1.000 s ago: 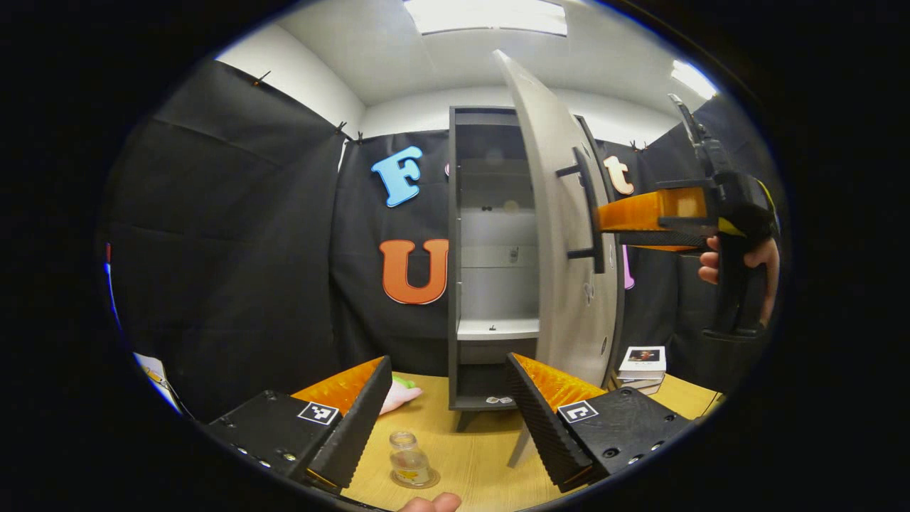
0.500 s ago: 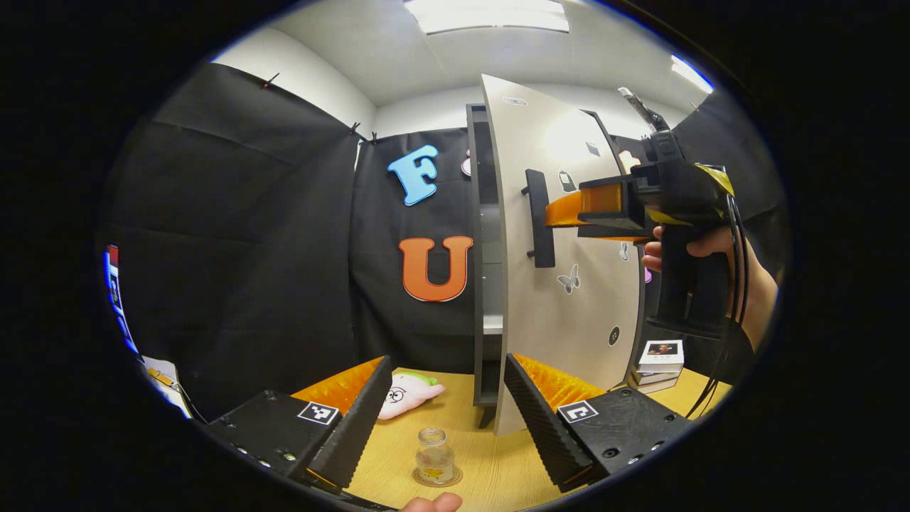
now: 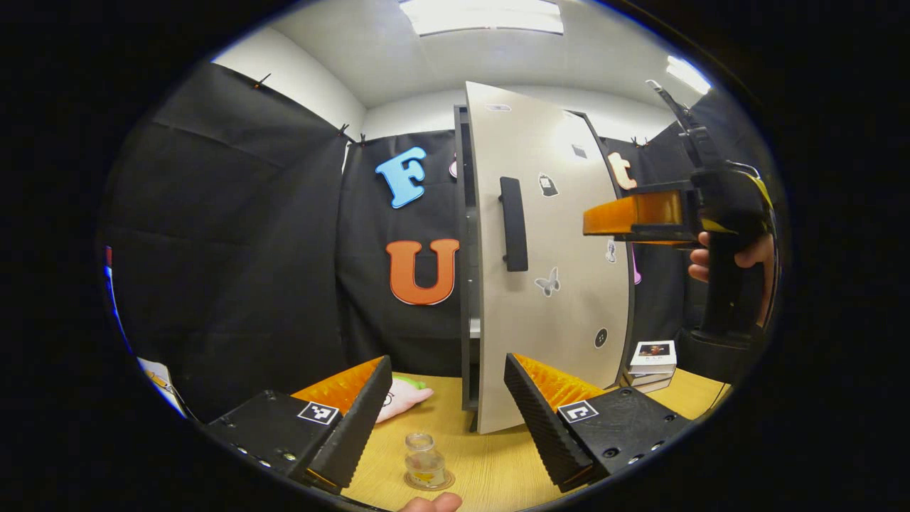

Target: Open the cabinet door with the right hand, grasp the bottle in the cabinet with the left hand and place it on the coaster, then close the cabinet door with the right hand.

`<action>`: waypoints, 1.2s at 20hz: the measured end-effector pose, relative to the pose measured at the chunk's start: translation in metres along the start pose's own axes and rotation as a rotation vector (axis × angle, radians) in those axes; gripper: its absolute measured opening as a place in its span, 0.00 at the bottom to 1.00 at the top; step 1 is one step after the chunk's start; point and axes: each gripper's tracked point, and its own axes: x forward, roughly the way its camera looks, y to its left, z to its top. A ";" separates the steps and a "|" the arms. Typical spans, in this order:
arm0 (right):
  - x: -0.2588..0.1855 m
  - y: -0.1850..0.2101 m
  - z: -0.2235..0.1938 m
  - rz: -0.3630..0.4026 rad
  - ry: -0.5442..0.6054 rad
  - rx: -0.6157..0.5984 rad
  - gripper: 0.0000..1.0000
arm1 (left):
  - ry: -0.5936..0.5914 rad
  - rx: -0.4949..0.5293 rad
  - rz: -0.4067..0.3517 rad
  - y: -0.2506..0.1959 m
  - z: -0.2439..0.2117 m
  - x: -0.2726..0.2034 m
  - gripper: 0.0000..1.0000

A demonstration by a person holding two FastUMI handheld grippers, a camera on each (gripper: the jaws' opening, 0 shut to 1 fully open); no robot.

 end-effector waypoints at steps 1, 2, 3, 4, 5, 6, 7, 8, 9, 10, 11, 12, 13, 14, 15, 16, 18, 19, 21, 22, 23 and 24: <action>-0.011 -0.006 -0.003 -0.016 0.005 -0.010 0.90 | -0.001 -0.001 -0.004 -0.003 0.000 0.002 0.96; -0.023 -0.014 -0.005 -0.045 0.010 -0.020 0.91 | 0.001 -0.004 -0.010 -0.008 0.000 0.003 0.96; -0.035 -0.023 -0.006 -0.076 0.007 -0.025 0.91 | 0.001 -0.007 -0.017 -0.012 0.000 0.004 0.96; -0.048 -0.031 -0.007 -0.103 0.002 -0.027 0.91 | -0.003 -0.011 -0.023 -0.016 0.002 0.005 0.96; -0.059 -0.038 -0.009 -0.128 -0.001 -0.023 0.91 | -0.009 -0.013 -0.030 -0.020 0.003 0.006 0.96; -0.070 -0.046 -0.012 -0.149 -0.006 -0.013 0.91 | -0.017 -0.014 -0.038 -0.023 0.006 0.007 0.96; -0.080 -0.051 -0.014 -0.161 -0.014 -0.003 0.91 | -0.021 -0.013 -0.050 -0.028 0.007 0.009 0.96; -0.090 -0.056 -0.019 -0.167 -0.015 0.000 0.91 | -0.019 -0.012 -0.064 -0.032 0.007 0.010 0.96; -0.098 -0.062 -0.027 -0.183 -0.006 -0.003 0.91 | -0.019 -0.012 -0.071 -0.035 0.006 0.010 0.96; -0.107 -0.071 -0.034 -0.211 0.007 -0.008 0.91 | -0.021 -0.011 -0.078 -0.039 0.007 0.010 0.96; -0.117 -0.081 -0.042 -0.241 0.023 -0.014 0.91 | -0.023 -0.010 -0.080 -0.041 0.008 0.010 0.96; -0.127 -0.090 -0.049 -0.273 0.037 -0.013 0.91 | -0.026 -0.010 -0.079 -0.042 0.008 0.009 0.96; -0.136 -0.098 -0.055 -0.301 0.042 -0.002 0.91 | -0.026 -0.011 -0.079 -0.043 0.008 0.008 0.96; -0.145 -0.105 -0.060 -0.328 0.044 0.015 0.91 | -0.026 -0.012 -0.078 -0.044 0.007 0.008 0.96; -0.154 -0.112 -0.065 -0.355 0.051 0.028 0.91 | -0.027 -0.012 -0.072 -0.044 0.006 0.007 0.96; -0.161 -0.120 -0.069 -0.383 0.059 0.033 0.91 | -0.026 -0.013 -0.070 -0.044 0.005 0.006 0.96; -0.176 -0.136 -0.073 -0.442 0.064 0.037 0.91 | -0.026 -0.012 -0.070 -0.047 0.005 0.004 0.96; -0.183 -0.143 -0.071 -0.468 0.053 0.038 0.91 | -0.031 -0.009 -0.070 -0.048 0.006 0.003 0.96; -0.192 -0.156 -0.065 -0.517 0.030 0.036 0.91 | -0.042 -0.002 -0.068 -0.046 0.007 0.003 0.96; -0.197 -0.162 -0.063 -0.536 0.019 0.036 0.91 | -0.046 -0.003 -0.070 -0.048 0.008 0.002 0.96; -0.200 -0.165 -0.060 -0.549 0.008 0.040 0.91 | -0.046 -0.003 -0.072 -0.050 0.009 0.002 0.96; -0.202 -0.168 -0.057 -0.556 -0.001 0.045 0.91 | -0.047 -0.003 -0.070 -0.050 0.008 0.002 0.96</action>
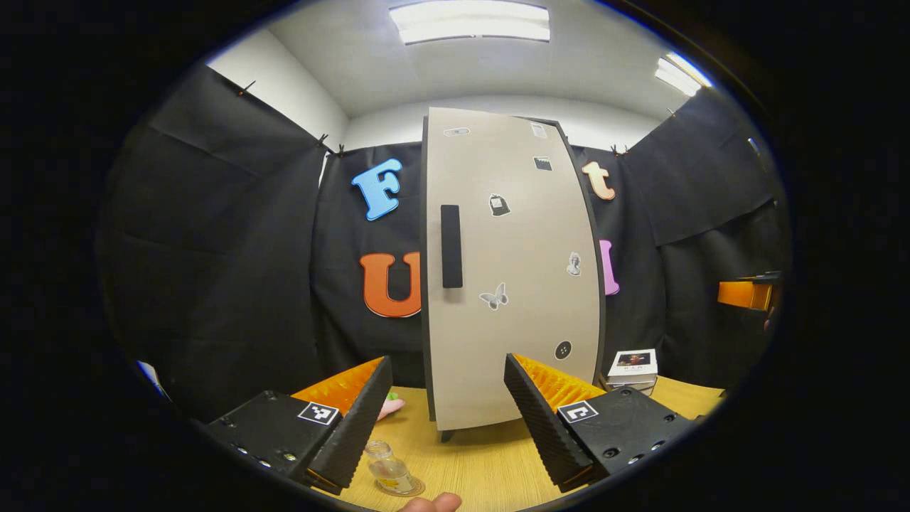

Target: Open the cabinet door with the right hand, grasp the bottle in the cabinet with the left hand and place it on the coaster, then close the cabinet door with the right hand.

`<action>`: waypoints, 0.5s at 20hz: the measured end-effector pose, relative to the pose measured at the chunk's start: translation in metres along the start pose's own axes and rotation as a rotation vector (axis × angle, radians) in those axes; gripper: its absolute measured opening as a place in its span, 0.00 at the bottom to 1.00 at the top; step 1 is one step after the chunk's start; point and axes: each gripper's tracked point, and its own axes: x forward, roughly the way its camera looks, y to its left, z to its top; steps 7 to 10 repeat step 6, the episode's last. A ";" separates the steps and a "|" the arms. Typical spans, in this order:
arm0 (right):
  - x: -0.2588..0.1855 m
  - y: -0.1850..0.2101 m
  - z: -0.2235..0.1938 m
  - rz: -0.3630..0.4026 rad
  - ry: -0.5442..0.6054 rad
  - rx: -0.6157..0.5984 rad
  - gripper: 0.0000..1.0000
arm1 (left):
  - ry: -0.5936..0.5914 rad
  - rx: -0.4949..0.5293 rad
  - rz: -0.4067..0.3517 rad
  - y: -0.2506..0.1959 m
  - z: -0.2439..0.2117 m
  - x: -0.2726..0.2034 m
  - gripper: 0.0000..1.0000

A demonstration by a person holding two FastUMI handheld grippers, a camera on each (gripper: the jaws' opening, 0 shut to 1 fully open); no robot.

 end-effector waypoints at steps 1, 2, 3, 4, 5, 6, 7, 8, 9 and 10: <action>0.000 -0.004 0.002 -0.007 -0.006 0.008 0.91 | -0.002 0.000 0.001 0.000 0.001 0.001 0.96; -0.001 -0.008 0.003 -0.012 -0.010 0.015 0.91 | -0.006 0.001 -0.001 -0.002 0.001 0.000 0.96; -0.002 -0.010 0.004 -0.018 -0.014 0.020 0.91 | -0.010 0.004 -0.002 -0.003 0.003 -0.001 0.96; -0.002 -0.013 0.005 -0.024 -0.015 0.024 0.91 | -0.011 0.007 -0.004 -0.003 0.002 -0.001 0.96; -0.002 -0.014 0.005 -0.027 -0.016 0.028 0.91 | -0.012 0.011 -0.006 -0.004 0.003 -0.001 0.96; -0.003 -0.014 0.005 -0.026 -0.013 0.033 0.91 | -0.012 0.013 -0.006 -0.004 0.004 -0.001 0.96; -0.003 -0.014 0.005 -0.026 -0.013 0.033 0.91 | -0.012 0.013 -0.006 -0.004 0.004 -0.001 0.96; -0.003 -0.014 0.005 -0.026 -0.013 0.033 0.91 | -0.012 0.013 -0.006 -0.004 0.004 -0.001 0.96; -0.003 -0.014 0.005 -0.026 -0.013 0.033 0.91 | -0.012 0.013 -0.006 -0.004 0.004 -0.001 0.96; -0.003 -0.014 0.005 -0.026 -0.013 0.033 0.91 | -0.012 0.013 -0.006 -0.004 0.004 -0.001 0.96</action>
